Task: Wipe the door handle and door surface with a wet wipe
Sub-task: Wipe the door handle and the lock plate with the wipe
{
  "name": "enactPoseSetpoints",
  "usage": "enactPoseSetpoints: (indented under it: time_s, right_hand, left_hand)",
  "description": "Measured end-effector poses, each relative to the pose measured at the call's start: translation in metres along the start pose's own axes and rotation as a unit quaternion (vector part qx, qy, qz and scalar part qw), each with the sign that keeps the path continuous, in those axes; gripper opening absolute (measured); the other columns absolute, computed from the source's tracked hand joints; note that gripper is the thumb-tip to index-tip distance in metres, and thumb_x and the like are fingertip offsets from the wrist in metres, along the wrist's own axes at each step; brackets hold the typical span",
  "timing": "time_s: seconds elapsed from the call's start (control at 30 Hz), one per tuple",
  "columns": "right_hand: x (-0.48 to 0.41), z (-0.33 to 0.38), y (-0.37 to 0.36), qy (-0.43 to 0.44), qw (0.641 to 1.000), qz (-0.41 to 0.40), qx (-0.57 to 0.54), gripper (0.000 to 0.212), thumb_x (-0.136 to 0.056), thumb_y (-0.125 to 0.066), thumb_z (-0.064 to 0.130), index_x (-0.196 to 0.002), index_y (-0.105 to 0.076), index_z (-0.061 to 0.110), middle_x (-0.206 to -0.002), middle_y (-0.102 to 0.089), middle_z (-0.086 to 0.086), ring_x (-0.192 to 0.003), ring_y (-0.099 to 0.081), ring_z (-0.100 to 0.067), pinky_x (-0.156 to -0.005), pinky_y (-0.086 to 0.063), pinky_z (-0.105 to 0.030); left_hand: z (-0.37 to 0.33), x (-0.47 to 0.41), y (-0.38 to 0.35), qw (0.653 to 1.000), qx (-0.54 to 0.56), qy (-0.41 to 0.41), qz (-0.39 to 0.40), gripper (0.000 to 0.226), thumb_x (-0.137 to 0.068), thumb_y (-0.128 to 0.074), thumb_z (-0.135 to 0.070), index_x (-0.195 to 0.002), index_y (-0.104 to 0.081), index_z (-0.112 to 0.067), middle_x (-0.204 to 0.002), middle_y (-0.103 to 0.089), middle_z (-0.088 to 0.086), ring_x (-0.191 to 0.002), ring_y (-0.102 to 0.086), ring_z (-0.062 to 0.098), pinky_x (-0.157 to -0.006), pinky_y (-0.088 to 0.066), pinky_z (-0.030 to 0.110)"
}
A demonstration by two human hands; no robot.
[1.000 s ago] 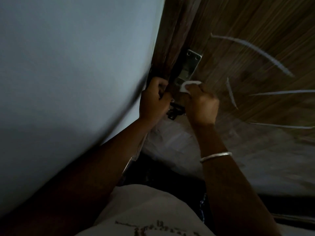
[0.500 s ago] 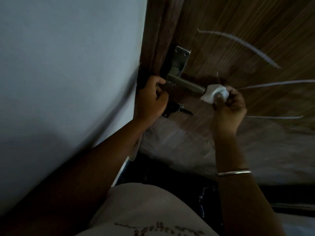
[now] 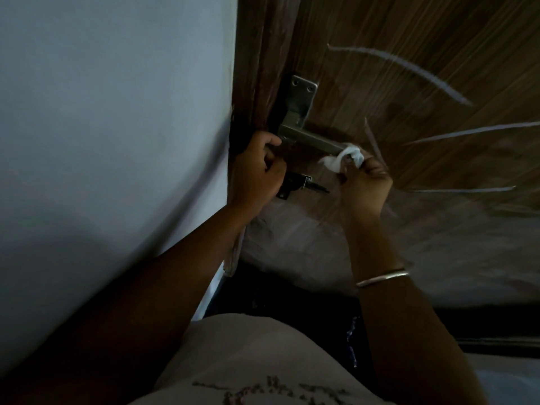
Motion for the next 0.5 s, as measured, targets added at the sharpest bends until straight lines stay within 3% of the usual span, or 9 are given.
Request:
enactPoseSetpoints:
  time_s: [0.13,0.2,0.3,0.4,0.5]
  right_hand:
    - [0.001,-0.018,0.003,-0.048,0.999,0.010,-0.001,0.012,-0.088,-0.058,0.001,-0.096,-0.068,0.003,-0.101,-0.068,-0.019,-0.097,-0.067,-0.030,-0.087,-0.054,-0.046]
    - [0.004,-0.031,0.006,-0.096,0.993,0.014,-0.070,0.016,-0.088,-0.056,0.000,-0.099,-0.067,0.005,-0.106,-0.067,-0.020,-0.101,-0.065,-0.032,-0.085,-0.055,-0.041]
    - [0.017,-0.044,-0.004,-0.174,0.961,0.030,-0.215,0.027,-0.088,-0.050,-0.007,-0.112,-0.059,-0.004,-0.116,-0.062,-0.026,-0.109,-0.060,-0.036,-0.094,-0.051,-0.044]
    - [0.032,-0.039,-0.036,-0.201,0.918,0.083,-0.332,0.023,-0.075,-0.051,-0.010,-0.087,-0.068,-0.001,-0.092,-0.070,-0.019,-0.095,-0.064,-0.030,-0.100,-0.047,-0.041]
    - [0.042,-0.038,-0.064,-0.232,0.886,0.102,-0.387,0.032,-0.086,-0.038,-0.010,-0.081,-0.068,0.000,-0.089,-0.070,-0.017,-0.088,-0.066,-0.026,-0.097,-0.046,-0.039]
  left_hand:
    - [0.001,-0.001,0.001,1.000,0.000,0.011,-0.002,0.021,-0.082,-0.058,-0.007,-0.102,-0.055,-0.011,-0.071,-0.060,0.008,-0.064,-0.059,0.018,-0.060,-0.049,0.032]
    - [0.000,-0.003,0.001,1.000,-0.001,0.007,-0.004,0.021,-0.082,-0.059,-0.009,-0.102,-0.054,-0.014,-0.072,-0.062,0.008,-0.065,-0.059,0.017,-0.062,-0.050,0.031]
    - [-0.001,-0.005,0.005,1.000,0.000,0.001,-0.012,0.025,-0.081,-0.059,-0.010,-0.105,-0.054,-0.016,-0.072,-0.062,0.007,-0.066,-0.060,0.014,-0.063,-0.051,0.031]
    - [-0.002,-0.006,0.002,0.999,0.021,0.010,0.022,0.043,-0.080,-0.059,-0.006,-0.121,-0.051,-0.019,-0.068,-0.059,0.008,-0.066,-0.060,0.020,-0.068,-0.054,0.036]
    - [0.000,-0.006,-0.010,0.996,0.023,0.021,0.080,0.059,-0.081,-0.059,-0.004,-0.135,-0.044,-0.021,-0.065,-0.058,0.003,-0.062,-0.057,0.018,-0.069,-0.052,0.032]
Point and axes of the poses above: each hand's wrist, its own x-axis away from the middle knuckle, its own y-axis out of the back of the hand, z = x × y, the point moved 10 cm from there along -x, towards the middle knuckle
